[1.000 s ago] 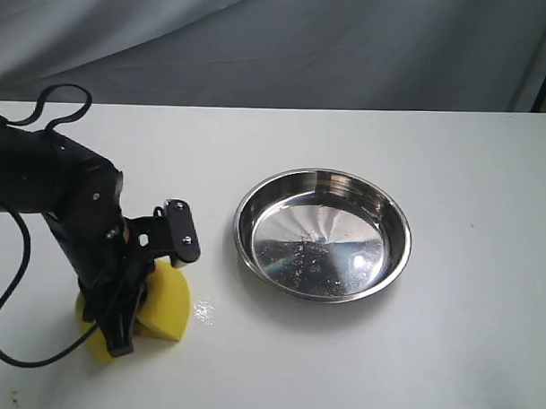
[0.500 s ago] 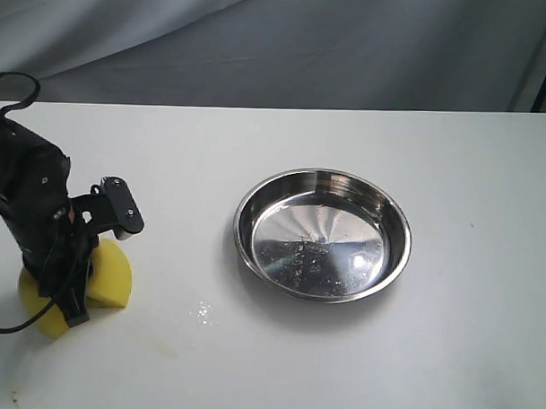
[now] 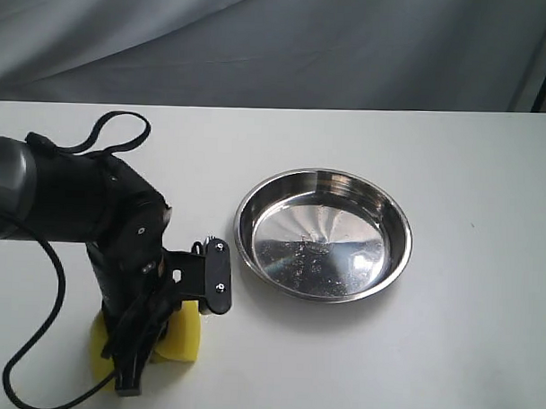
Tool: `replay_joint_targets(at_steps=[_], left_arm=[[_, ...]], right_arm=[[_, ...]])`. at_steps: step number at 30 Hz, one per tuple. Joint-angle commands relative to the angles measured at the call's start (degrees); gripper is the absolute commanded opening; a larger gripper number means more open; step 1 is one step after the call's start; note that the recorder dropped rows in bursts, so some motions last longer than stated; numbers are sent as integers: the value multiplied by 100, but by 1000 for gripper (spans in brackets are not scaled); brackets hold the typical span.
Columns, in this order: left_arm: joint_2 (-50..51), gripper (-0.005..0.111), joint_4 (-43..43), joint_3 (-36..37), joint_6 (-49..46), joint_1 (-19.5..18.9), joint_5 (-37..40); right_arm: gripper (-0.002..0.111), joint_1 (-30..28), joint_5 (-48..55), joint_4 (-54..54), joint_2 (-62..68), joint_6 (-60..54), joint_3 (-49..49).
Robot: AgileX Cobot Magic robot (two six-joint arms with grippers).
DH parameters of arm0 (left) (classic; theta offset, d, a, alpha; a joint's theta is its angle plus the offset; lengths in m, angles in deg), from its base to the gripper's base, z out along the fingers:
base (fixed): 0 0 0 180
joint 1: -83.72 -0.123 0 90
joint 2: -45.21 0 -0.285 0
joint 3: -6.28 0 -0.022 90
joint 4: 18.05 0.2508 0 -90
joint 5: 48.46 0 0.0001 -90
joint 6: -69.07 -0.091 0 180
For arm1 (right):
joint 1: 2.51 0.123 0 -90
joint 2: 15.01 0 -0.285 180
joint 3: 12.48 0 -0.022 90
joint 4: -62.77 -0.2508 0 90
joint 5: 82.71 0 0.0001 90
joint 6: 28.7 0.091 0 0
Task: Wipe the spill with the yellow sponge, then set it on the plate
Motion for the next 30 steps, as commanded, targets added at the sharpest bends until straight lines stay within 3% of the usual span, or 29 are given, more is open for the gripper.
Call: replay_joint_targets(at_steps=[1,4,6,12,17,27,30], left_arm=[[-38,0,-1410,-88,-145,166,-131],[-432,0,-1335,-88,-145,-120,-143],[-764,0,-1428,-88,-145,-515,-143],[-1237,0,-2700,-77,-306,-1851,-342],[-1094,0,-3701,-77,-306,-2607,-78],[-191,0,-4303,-77,-306,-2725,319],[85,0,-4687,-77,-700,-2725,622]], right_arm=[[0,15,-44,-42,14,14,-17],[0,15,-44,-42,14,14,-17],[0,15,-44,-42,14,14,-17],[0,15,-44,-42,14,14,-17],[0,15,-44,-42,14,14,-17],[0,15,-44,-42,14,14,-17],[0,15,-44,-42,14,14,-17]])
